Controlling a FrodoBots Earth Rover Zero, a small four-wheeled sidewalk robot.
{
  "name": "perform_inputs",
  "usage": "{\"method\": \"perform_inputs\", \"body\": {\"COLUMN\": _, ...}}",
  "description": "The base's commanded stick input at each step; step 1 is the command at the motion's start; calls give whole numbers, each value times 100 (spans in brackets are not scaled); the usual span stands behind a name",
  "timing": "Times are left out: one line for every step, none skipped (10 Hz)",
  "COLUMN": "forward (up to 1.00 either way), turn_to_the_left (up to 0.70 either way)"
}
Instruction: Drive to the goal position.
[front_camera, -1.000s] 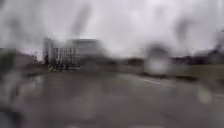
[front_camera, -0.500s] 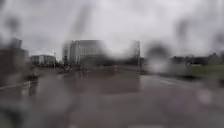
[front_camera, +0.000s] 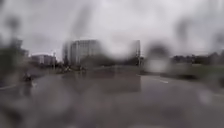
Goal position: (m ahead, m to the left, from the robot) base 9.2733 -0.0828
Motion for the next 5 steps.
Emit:
{"method": "perform_inputs", "body": {"forward": 100, "turn_to_the_left": 1}}
{"method": "perform_inputs", "body": {"forward": 100, "turn_to_the_left": 2}}
{"method": "perform_inputs", "body": {"forward": 100, "turn_to_the_left": 2}}
{"method": "perform_inputs", "body": {"forward": 100, "turn_to_the_left": 2}}
{"method": "perform_inputs", "body": {"forward": 100, "turn_to_the_left": 2}}
